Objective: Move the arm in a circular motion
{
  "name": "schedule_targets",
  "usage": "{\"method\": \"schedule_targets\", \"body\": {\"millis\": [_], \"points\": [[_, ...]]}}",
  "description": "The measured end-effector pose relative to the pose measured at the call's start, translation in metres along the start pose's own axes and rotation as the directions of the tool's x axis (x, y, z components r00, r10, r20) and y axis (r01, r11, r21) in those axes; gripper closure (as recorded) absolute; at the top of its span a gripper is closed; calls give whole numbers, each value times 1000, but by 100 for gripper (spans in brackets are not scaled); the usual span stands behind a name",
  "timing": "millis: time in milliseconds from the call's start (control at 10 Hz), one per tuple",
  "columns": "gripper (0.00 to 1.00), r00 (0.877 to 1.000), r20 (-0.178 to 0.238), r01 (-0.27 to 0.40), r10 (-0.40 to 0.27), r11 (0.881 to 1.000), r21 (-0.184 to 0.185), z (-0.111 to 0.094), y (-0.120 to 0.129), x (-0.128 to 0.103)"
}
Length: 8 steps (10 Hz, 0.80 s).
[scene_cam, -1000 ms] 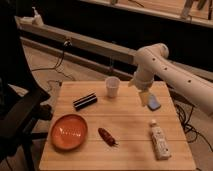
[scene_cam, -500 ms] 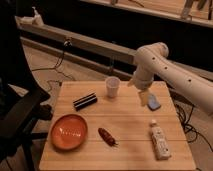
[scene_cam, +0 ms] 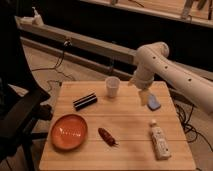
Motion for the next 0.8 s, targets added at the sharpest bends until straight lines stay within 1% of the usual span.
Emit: {"method": "schedule_targets", "body": {"millis": [300,400,500,600,800], "points": [[20,1000,8,-5,5,1000,3,-1,-2,1],[20,1000,13,-11,11,1000,-3,5,-7,5],[20,999,28,-23,24,1000,-6,16,-13,9],[20,998,31,-58,58,998,-10,26,-12,25],[20,992,19,-124,124,992,-6,33,-10,57]]}}
